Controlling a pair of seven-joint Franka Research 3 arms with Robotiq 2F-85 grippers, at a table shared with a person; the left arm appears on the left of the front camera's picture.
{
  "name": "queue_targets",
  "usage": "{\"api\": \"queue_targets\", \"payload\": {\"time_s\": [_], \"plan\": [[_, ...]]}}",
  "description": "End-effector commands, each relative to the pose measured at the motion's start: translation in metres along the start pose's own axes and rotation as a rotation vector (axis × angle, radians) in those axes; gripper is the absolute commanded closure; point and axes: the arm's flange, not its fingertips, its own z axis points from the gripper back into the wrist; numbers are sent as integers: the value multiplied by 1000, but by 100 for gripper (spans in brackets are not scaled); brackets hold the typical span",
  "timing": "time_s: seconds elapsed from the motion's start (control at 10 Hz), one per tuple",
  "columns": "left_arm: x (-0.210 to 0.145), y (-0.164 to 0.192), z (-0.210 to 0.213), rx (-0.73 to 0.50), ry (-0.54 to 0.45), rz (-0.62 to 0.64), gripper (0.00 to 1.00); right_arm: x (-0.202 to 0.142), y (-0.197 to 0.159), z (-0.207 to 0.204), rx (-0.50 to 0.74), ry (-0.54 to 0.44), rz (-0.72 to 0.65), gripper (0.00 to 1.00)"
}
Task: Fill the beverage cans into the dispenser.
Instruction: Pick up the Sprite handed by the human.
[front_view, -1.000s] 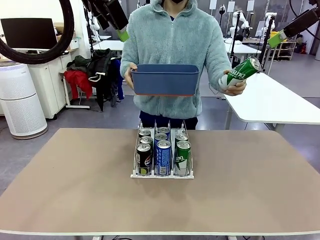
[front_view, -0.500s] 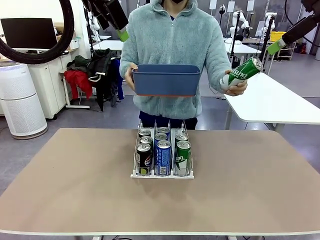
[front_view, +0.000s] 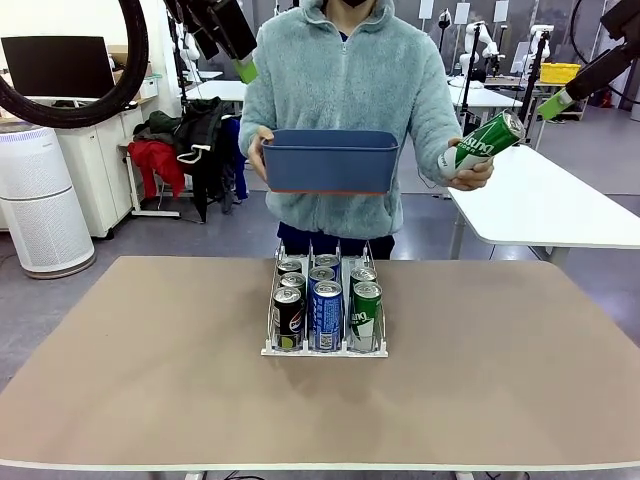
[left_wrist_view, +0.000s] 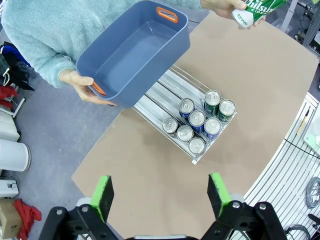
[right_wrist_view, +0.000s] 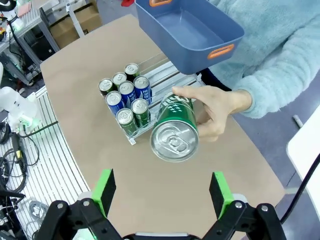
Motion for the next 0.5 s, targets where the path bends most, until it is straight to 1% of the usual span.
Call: {"api": "queue_targets", "payload": {"time_s": [0.0, 0.1, 0.4], "plan": [[0, 1, 1, -6, 11, -8, 0, -3, -18, -8, 26, -39, -4, 0], [0, 1, 1, -6, 11, -8, 0, -5, -25, -12, 24, -40, -11, 0], [0, 1, 1, -6, 11, -8, 0, -6, -42, -24, 71, -62, -17, 0]]}}
